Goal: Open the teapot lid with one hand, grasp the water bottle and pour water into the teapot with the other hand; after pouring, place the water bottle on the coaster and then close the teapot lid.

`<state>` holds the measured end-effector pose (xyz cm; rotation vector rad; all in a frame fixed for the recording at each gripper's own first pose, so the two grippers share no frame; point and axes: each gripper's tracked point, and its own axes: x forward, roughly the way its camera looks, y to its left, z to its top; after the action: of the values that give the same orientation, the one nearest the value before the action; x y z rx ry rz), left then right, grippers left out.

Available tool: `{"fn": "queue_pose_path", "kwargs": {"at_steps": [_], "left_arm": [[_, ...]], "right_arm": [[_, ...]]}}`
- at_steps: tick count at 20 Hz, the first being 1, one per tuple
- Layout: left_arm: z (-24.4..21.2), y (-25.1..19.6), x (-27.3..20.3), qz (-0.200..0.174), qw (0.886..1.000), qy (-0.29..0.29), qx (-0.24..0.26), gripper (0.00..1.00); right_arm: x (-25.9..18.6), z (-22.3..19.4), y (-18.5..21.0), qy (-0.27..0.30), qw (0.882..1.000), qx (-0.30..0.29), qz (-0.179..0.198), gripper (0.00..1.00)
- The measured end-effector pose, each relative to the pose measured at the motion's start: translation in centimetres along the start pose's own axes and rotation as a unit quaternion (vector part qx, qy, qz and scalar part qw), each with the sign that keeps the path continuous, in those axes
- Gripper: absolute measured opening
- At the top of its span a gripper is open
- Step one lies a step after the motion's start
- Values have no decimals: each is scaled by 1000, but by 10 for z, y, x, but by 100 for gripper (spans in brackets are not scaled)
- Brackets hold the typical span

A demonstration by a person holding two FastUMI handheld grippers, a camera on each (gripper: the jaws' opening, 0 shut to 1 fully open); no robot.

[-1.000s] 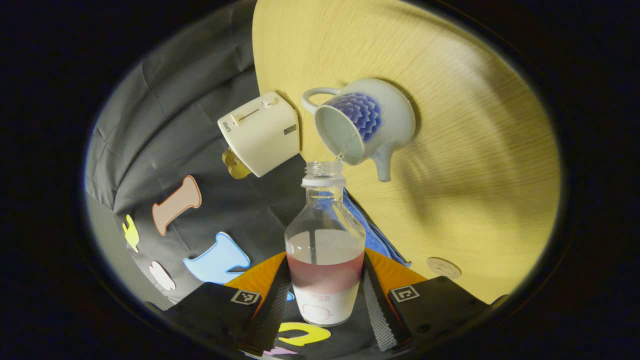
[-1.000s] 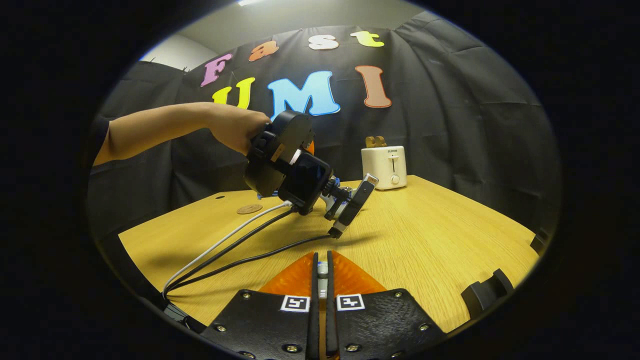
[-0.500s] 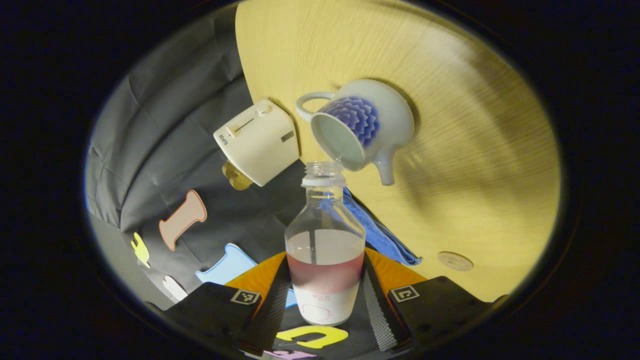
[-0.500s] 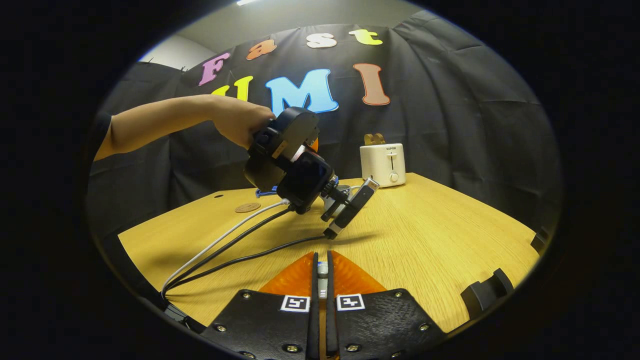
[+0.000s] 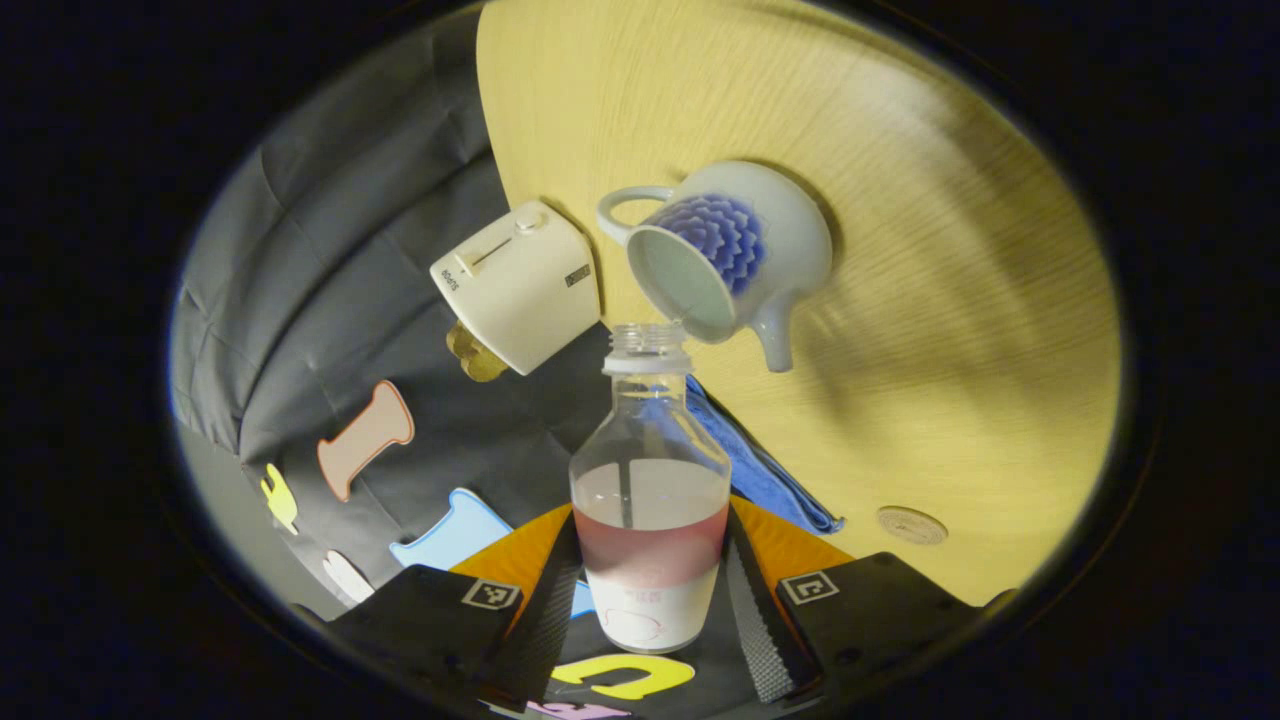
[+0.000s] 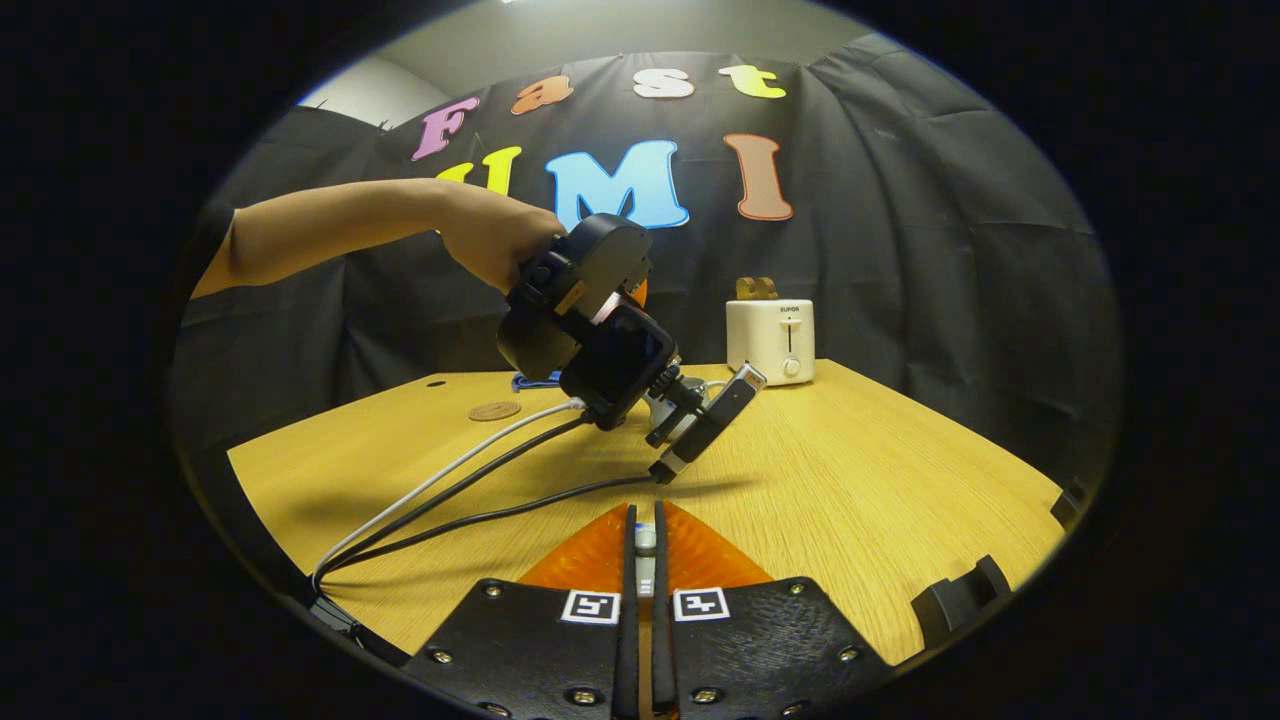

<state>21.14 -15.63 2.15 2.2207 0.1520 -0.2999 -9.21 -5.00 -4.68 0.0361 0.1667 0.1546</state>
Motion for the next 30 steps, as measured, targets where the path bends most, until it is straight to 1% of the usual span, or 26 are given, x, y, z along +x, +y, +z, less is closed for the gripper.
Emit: {"fn": "queue_pose_path", "kwargs": {"at_steps": [4,6,8,9,11,13,15,17,18,19,21,22,23,25,26,27,28,29,30], "left_arm": [[1,3,-2,11,1000,-9,-25,87],[3,0,-4,12,998,-18,-51,87],[2,2,-4,27,996,-26,-77,87],[4,0,-5,33,994,-36,-102,87],[7,-6,-9,35,982,-61,-174,87],[8,-11,-6,44,964,-79,-250,87],[3,-8,-8,58,949,-89,-295,87],[-6,-11,-23,67,930,-103,-347,87],[-8,-12,-29,71,918,-109,-375,87],[-14,-13,-31,74,903,-115,-406,87],[-27,-17,-41,80,870,-124,-471,87],[-37,-22,-47,83,844,-127,-515,87],[-48,-28,-54,88,815,-130,-558,87],[-65,-41,-65,90,770,-127,-619,87],[-80,-53,-75,90,732,-120,-665,87],[-98,-72,-82,91,677,-112,-722,87],[-108,-82,-87,96,646,-109,-750,87],[-125,-87,-93,120,611,-104,-775,87],[-142,-89,-97,143,579,-101,-796,87]], "right_arm": [[-1,1,-1,0,1000,3,-1,5],[-2,4,-4,-5,1000,8,-9,5],[-3,9,-7,-15,1000,8,-14,5],[-4,12,-7,-18,1000,7,-17,5],[-5,17,-7,-27,999,6,-18,5],[-6,25,-12,-40,999,1,-29,5],[-4,30,-12,-45,998,2,-32,5],[-2,32,-12,-47,998,-2,-34,5],[-2,35,-12,-49,998,-3,-35,5],[-2,38,-12,-51,998,-6,-36,5],[1,46,-11,-58,997,-13,-38,5],[5,52,-11,-63,997,-18,-38,5],[8,58,-10,-68,997,-22,-38,5],[18,70,-7,-77,996,-26,-35,5],[30,81,-2,-86,996,-24,-30,5],[42,87,0,-92,995,-25,-29,5],[49,90,1,-94,995,-25,-28,5],[57,93,2,-97,995,-24,-28,5],[62,95,3,-97,995,-24,-28,5]]}}
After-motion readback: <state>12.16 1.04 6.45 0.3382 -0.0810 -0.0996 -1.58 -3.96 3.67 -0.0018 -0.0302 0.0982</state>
